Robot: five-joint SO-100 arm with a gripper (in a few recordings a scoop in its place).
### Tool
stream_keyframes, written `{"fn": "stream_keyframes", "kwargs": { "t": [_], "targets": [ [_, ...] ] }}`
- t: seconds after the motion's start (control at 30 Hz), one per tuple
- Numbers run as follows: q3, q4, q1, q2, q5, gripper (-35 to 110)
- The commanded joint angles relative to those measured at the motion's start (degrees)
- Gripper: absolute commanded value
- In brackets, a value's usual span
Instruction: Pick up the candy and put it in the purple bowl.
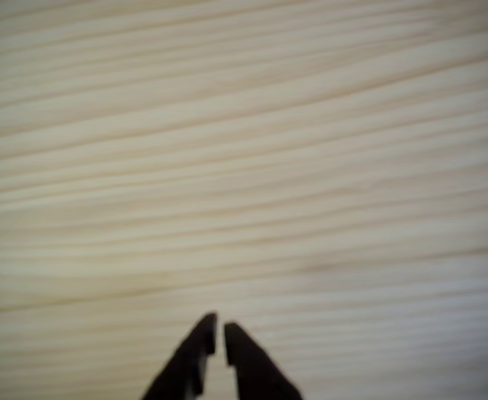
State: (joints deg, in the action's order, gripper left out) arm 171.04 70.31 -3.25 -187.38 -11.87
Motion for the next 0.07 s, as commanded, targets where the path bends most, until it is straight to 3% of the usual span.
{"fn": "stream_keyframes", "kwargs": {
  "t": [0.0,0.03],
  "targets": [
    [-0.88,-0.44,-0.88,-1.58,-0.26,-1],
    [-0.88,-0.44,-0.88,-1.58,-0.26,-1]
  ]
}}
